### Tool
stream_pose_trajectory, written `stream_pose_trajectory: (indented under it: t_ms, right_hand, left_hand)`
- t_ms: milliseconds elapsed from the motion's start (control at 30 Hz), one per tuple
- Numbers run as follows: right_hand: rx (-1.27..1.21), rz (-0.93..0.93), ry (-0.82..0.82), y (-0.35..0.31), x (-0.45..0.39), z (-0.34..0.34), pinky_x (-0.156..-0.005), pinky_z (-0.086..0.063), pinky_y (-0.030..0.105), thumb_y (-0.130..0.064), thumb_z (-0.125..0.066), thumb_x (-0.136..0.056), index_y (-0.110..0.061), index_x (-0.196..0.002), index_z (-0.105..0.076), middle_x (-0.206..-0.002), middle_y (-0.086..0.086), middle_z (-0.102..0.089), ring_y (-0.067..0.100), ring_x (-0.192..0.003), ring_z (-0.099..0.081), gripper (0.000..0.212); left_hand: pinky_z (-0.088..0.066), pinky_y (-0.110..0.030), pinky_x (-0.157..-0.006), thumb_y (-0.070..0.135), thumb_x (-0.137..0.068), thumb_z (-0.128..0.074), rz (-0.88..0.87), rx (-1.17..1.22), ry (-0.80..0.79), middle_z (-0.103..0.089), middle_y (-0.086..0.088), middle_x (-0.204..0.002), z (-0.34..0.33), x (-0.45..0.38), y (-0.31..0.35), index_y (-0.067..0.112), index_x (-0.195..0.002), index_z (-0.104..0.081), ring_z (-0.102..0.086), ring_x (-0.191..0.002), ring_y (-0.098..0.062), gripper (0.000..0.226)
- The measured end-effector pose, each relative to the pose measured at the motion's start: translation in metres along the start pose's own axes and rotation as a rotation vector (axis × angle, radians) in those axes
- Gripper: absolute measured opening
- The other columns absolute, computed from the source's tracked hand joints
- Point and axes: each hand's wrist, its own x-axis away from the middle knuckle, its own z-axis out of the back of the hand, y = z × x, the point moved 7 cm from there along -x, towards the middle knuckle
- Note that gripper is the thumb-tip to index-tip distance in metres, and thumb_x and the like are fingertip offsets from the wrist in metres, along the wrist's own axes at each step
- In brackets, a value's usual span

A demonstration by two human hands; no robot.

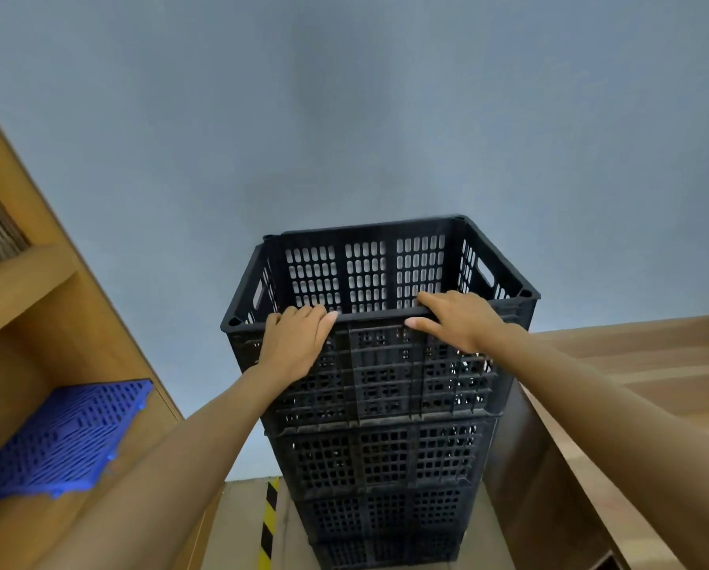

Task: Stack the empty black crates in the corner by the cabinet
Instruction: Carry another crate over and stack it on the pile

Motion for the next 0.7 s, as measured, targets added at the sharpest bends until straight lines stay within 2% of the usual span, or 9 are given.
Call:
stream_pose_trajectory:
  t_ms: [67,133,267,400,433,500,700]
  right_hand:
    - [-0.022,-0.058,-0.040,0.011,0.005,0.003,-0.067,-0.043,0.035,-0.069,-0.022,-0.092,-0.019,-0.114,-0.052,-0.091,0.001,-0.064,0.024,-0.088,-0.063,0.063]
    - [-0.028,-0.071,-0.028,0.012,0.009,0.005,-0.065,-0.046,0.036,-0.068,-0.019,-0.093,-0.019,-0.109,-0.056,-0.090,0.002,-0.067,0.024,-0.086,-0.065,0.064]
    - [-0.015,-0.034,0.014,0.005,0.020,0.007,-0.064,-0.046,0.036,-0.069,-0.017,-0.093,-0.020,-0.108,-0.059,-0.093,0.002,-0.069,0.024,-0.086,-0.065,0.066]
    - [-0.065,-0.022,-0.144,0.001,0.034,0.012,-0.074,-0.051,0.039,-0.073,-0.014,-0.089,-0.024,-0.086,-0.052,-0.075,-0.004,-0.057,0.020,-0.076,-0.059,0.061]
    - [-0.067,-0.017,-0.156,-0.002,0.039,0.014,-0.074,-0.052,0.039,-0.072,-0.015,-0.090,-0.024,-0.085,-0.051,-0.071,-0.005,-0.054,0.019,-0.073,-0.057,0.060]
    - [-0.058,-0.004,-0.146,-0.008,0.051,0.017,-0.072,-0.052,0.039,-0.070,-0.016,-0.092,-0.022,-0.085,-0.053,-0.070,-0.005,-0.053,0.018,-0.069,-0.055,0.061]
    - [-0.047,0.028,-0.071,-0.016,0.073,0.013,-0.068,-0.054,0.039,-0.073,-0.012,-0.089,-0.023,-0.096,-0.056,-0.081,-0.004,-0.065,0.018,-0.074,-0.063,0.067]
  left_hand:
    - [-0.039,-0.045,-0.094,0.043,-0.105,-0.024,0.092,0.071,-0.074,-0.062,0.004,-0.093,-0.001,-0.004,0.002,0.025,-0.102,-0.058,-0.059,-0.093,-0.021,0.039]
    - [-0.039,-0.046,-0.094,0.054,-0.101,-0.017,0.160,0.128,-0.078,-0.060,0.007,-0.080,0.000,-0.006,0.001,0.025,-0.086,-0.056,-0.060,-0.084,-0.019,0.051]
    - [-0.042,-0.044,-0.090,0.056,-0.101,-0.020,0.198,0.095,-0.041,-0.051,0.007,-0.066,0.002,0.005,0.003,0.027,-0.069,-0.043,-0.056,-0.072,-0.018,0.048]
    - [-0.044,-0.046,-0.089,0.054,-0.102,-0.025,0.221,0.115,-0.068,-0.040,0.012,-0.059,0.006,0.017,0.009,0.019,-0.078,-0.057,-0.048,-0.066,-0.017,0.053]
    - [-0.044,-0.046,-0.088,0.055,-0.101,-0.024,0.227,0.110,-0.064,-0.041,0.011,-0.058,0.008,0.022,0.010,0.020,-0.075,-0.054,-0.049,-0.064,-0.017,0.053]
    - [-0.044,-0.044,-0.085,0.056,-0.101,-0.022,0.220,0.081,-0.039,-0.046,0.007,-0.058,0.011,0.036,0.014,0.022,-0.066,-0.044,-0.051,-0.060,-0.015,0.054]
    - [-0.034,-0.038,-0.083,0.058,-0.099,-0.013,0.201,0.027,0.029,-0.048,0.007,-0.064,0.017,0.070,0.023,0.024,-0.073,-0.048,-0.050,-0.067,-0.015,0.055]
